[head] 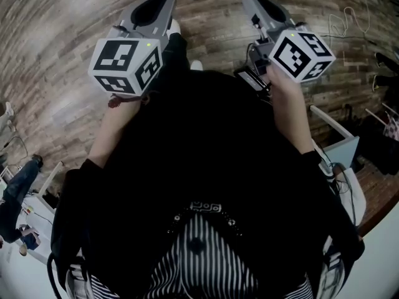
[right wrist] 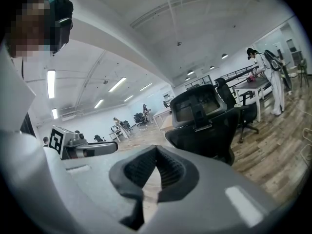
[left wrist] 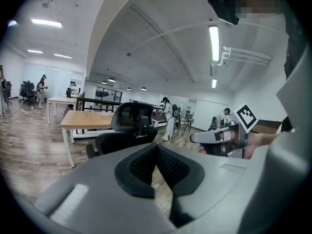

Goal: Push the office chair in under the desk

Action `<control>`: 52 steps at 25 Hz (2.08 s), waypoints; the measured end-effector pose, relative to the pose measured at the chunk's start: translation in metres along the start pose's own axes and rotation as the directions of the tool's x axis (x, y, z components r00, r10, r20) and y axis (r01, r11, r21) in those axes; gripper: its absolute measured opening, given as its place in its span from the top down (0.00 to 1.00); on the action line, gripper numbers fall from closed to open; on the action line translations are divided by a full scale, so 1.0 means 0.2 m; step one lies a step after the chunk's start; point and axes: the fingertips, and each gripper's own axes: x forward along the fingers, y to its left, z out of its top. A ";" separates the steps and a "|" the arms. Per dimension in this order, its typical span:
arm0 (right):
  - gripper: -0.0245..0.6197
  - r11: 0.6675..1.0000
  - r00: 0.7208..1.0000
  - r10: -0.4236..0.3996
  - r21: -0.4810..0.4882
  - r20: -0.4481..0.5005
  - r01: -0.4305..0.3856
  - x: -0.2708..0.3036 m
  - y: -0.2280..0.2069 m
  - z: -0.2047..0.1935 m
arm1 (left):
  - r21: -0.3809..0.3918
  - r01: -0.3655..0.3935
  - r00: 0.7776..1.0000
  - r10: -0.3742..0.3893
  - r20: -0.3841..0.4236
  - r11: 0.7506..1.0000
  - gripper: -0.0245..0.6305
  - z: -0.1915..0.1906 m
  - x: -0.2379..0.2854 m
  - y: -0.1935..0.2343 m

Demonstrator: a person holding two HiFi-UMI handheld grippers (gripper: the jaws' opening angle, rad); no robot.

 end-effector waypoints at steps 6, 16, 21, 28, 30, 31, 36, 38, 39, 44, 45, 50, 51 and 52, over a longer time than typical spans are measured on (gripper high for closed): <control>0.96 0.999 1.000 -0.023 -0.024 -0.016 0.023 0.26 -0.13 0.15 | 0.019 0.035 0.999 -0.036 0.019 0.999 0.96 0.16 0.27 0.22; 0.96 0.998 0.998 -0.059 -0.036 0.024 0.060 0.59 -0.24 0.43 | 0.038 0.070 0.997 -0.071 0.035 0.997 0.96 0.38 0.54 0.54; 0.96 0.996 0.996 -0.086 -0.037 0.032 0.087 0.84 -0.27 0.57 | 0.049 0.096 0.994 -0.099 0.047 0.994 0.96 0.51 0.67 0.77; 0.96 0.992 0.991 -0.119 -0.038 0.056 0.121 1.03 -0.31 0.69 | 0.056 0.124 0.991 -0.126 0.046 0.991 0.96 0.56 0.82 0.97; 0.96 0.990 0.990 -0.130 -0.041 0.060 0.132 1.06 -0.32 0.70 | 0.050 0.127 0.990 -0.129 0.050 0.991 0.96 0.57 0.84 1.01; 0.96 0.990 0.989 -0.134 -0.041 0.064 0.136 1.06 -0.32 0.71 | 0.047 0.130 0.990 -0.132 0.053 0.990 0.96 0.58 0.85 1.02; 0.96 0.987 0.986 -0.153 -0.048 0.072 0.156 1.06 -0.38 0.78 | 0.050 0.144 0.987 -0.147 0.059 0.988 0.96 0.63 0.92 1.02; 0.96 0.985 0.984 -0.160 -0.049 0.081 0.164 1.06 -0.42 0.83 | 0.053 0.147 0.987 -0.150 0.063 0.988 0.96 0.66 0.96 1.02; 0.96 0.985 0.983 -0.161 -0.050 0.086 0.166 1.06 -0.45 0.85 | 0.054 0.149 0.986 -0.152 0.061 0.987 0.96 0.67 0.98 1.01; 0.96 0.987 0.985 -0.144 -0.054 0.093 0.149 1.07 -0.58 0.91 | 0.069 0.146 0.987 -0.150 0.051 0.987 0.96 0.68 1.13 0.96; 0.96 0.988 0.986 -0.140 -0.055 0.091 0.146 1.07 -0.62 0.93 | 0.069 0.139 0.988 -0.143 0.054 0.988 0.96 0.69 1.17 0.95; 0.96 0.990 0.990 -0.113 -0.076 0.085 0.119 1.02 -0.85 1.07 | 0.046 0.093 0.993 -0.096 0.062 0.995 0.96 0.74 1.37 0.91; 0.96 0.991 0.991 -0.099 -0.083 0.085 0.106 0.99 -0.90 1.10 | 0.041 0.087 0.994 -0.090 0.061 0.995 0.96 0.74 1.41 0.88; 0.96 0.992 0.994 -0.078 -0.092 0.079 0.085 0.98 -0.95 1.14 | 0.028 0.078 0.995 -0.079 0.056 0.997 0.96 0.74 1.45 0.86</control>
